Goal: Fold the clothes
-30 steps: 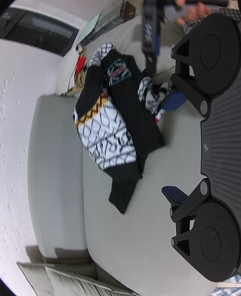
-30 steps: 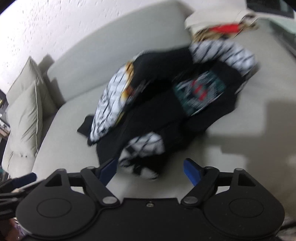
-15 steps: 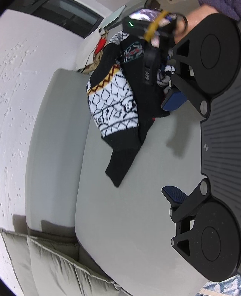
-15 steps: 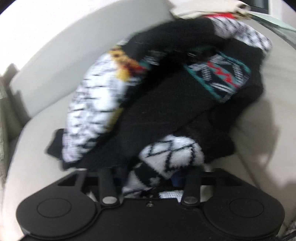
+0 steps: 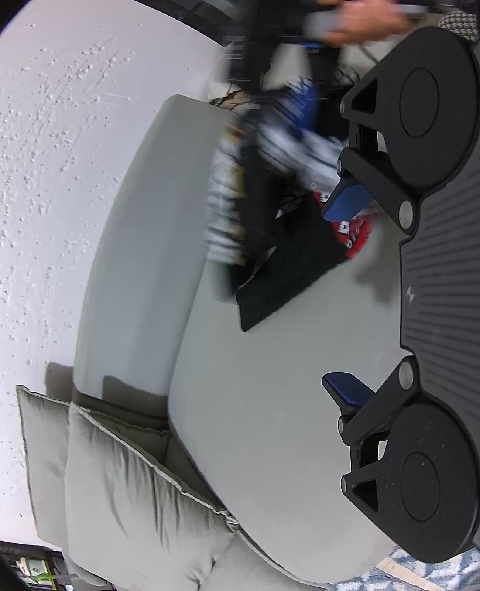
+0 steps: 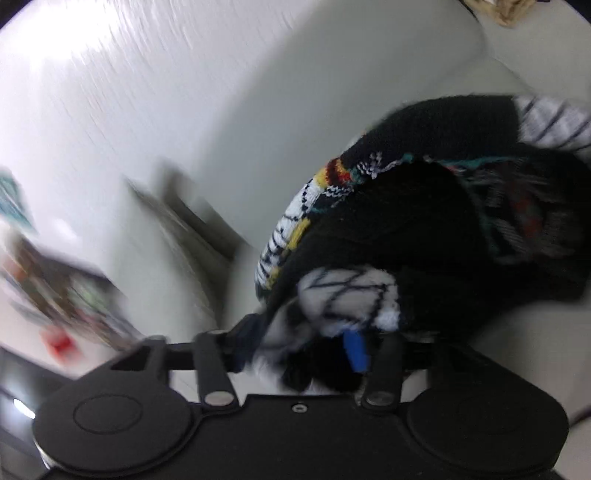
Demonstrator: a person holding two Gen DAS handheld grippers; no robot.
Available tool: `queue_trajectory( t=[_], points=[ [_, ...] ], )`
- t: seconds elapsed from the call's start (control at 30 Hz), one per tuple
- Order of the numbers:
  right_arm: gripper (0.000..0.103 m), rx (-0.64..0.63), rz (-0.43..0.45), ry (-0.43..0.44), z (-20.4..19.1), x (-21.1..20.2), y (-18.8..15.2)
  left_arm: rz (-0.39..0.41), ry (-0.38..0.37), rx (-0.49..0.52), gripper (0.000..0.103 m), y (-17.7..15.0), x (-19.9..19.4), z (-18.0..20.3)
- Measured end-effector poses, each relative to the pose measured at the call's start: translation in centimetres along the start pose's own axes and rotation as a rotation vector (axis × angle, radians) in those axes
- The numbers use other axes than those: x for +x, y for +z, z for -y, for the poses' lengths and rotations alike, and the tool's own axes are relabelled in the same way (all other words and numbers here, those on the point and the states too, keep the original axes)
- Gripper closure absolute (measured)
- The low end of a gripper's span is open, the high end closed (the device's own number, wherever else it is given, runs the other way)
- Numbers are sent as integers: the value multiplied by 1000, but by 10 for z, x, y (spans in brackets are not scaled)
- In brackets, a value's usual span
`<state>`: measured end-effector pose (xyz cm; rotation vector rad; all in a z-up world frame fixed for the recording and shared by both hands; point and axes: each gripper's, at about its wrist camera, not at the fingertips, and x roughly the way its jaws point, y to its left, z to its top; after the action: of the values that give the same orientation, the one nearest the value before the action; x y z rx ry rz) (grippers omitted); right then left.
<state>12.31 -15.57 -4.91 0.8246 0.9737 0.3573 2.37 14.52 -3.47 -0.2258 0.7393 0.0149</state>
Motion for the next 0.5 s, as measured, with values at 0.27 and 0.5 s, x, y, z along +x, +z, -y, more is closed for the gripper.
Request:
queue_trajectory(
  t=[0.27,0.5],
  points=[
    [33,-93,28,-162,62,-96,-41,-160,-174,-209,38,-37,24,9],
    [33,-79,119,-174,86,-132,-43,-225,-224,-254,37,-48,69,37]
  ],
)
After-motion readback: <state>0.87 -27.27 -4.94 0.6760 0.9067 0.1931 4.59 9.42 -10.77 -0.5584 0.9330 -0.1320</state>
